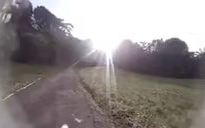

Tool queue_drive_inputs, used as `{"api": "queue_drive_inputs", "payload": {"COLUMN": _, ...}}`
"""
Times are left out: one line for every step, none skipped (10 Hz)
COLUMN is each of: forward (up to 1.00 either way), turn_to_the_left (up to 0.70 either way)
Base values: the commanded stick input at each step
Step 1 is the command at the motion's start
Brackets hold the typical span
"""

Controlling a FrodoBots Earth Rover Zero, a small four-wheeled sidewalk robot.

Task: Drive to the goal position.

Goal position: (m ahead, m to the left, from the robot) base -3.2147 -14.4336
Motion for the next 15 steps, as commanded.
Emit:
{"api": "queue_drive_inputs", "payload": {"forward": 0.85, "turn_to_the_left": -0.34}}
{"api": "queue_drive_inputs", "payload": {"forward": 0.85, "turn_to_the_left": -0.34}}
{"api": "queue_drive_inputs", "payload": {"forward": 0.85, "turn_to_the_left": -0.34}}
{"api": "queue_drive_inputs", "payload": {"forward": 0.85, "turn_to_the_left": -0.34}}
{"api": "queue_drive_inputs", "payload": {"forward": 0.85, "turn_to_the_left": -0.34}}
{"api": "queue_drive_inputs", "payload": {"forward": 0.85, "turn_to_the_left": -0.34}}
{"api": "queue_drive_inputs", "payload": {"forward": 0.85, "turn_to_the_left": -0.34}}
{"api": "queue_drive_inputs", "payload": {"forward": 0.85, "turn_to_the_left": -0.34}}
{"api": "queue_drive_inputs", "payload": {"forward": 0.85, "turn_to_the_left": -0.34}}
{"api": "queue_drive_inputs", "payload": {"forward": 0.85, "turn_to_the_left": -0.34}}
{"api": "queue_drive_inputs", "payload": {"forward": 0.85, "turn_to_the_left": -0.34}}
{"api": "queue_drive_inputs", "payload": {"forward": 0.85, "turn_to_the_left": -0.34}}
{"api": "queue_drive_inputs", "payload": {"forward": 0.85, "turn_to_the_left": -0.34}}
{"api": "queue_drive_inputs", "payload": {"forward": 0.85, "turn_to_the_left": -0.34}}
{"api": "queue_drive_inputs", "payload": {"forward": 0.85, "turn_to_the_left": -0.34}}
